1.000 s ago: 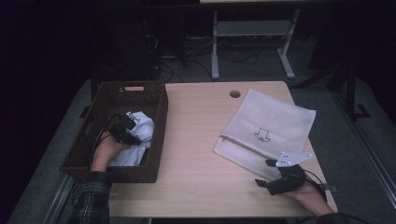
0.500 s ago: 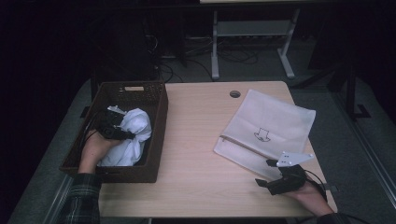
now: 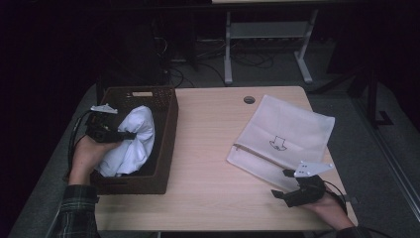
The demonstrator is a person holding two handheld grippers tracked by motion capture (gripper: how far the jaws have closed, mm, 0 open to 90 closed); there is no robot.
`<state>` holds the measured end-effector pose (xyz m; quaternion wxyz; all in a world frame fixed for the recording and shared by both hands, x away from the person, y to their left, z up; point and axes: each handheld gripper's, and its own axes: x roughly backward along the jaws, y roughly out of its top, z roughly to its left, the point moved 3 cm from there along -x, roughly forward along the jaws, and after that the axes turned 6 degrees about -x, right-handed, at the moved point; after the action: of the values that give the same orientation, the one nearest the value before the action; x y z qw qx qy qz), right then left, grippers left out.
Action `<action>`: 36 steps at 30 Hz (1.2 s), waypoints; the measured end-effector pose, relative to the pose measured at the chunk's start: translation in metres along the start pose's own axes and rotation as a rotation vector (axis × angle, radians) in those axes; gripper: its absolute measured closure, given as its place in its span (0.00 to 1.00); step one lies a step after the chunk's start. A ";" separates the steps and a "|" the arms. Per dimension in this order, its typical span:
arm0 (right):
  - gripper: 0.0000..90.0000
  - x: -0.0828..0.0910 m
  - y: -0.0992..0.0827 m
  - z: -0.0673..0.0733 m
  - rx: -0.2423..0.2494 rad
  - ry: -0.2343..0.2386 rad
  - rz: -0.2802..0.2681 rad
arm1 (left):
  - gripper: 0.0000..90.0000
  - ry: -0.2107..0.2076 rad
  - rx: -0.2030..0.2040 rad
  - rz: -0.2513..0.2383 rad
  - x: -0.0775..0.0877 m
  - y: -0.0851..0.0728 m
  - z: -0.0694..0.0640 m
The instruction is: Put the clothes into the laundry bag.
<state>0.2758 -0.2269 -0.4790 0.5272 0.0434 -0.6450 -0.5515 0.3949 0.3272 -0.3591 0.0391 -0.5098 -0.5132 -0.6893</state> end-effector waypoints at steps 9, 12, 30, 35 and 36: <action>0.15 0.000 0.000 0.000 0.000 0.001 -0.001 | 0.84 -0.006 -0.023 -0.060 0.025 0.020 -0.005; 0.15 0.000 0.000 0.000 -0.001 0.000 -0.001 | 0.84 -0.016 -0.031 -0.073 0.031 0.027 -0.008; 0.15 0.000 0.000 0.000 -0.004 -0.003 -0.005 | 0.84 -0.063 -0.148 -0.144 0.058 0.075 -0.051; 0.15 0.000 0.000 0.000 -0.004 -0.005 -0.005 | 0.84 -0.079 -0.198 -0.157 0.058 0.089 -0.070; 0.15 0.001 0.000 0.000 -0.004 -0.005 -0.005 | 0.84 -0.081 -0.209 -0.160 0.058 0.092 -0.074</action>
<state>0.2752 -0.2271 -0.4787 0.5243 0.0425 -0.6452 -0.5541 0.3714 0.2562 -0.2517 -0.0903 -0.4960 -0.4788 -0.7187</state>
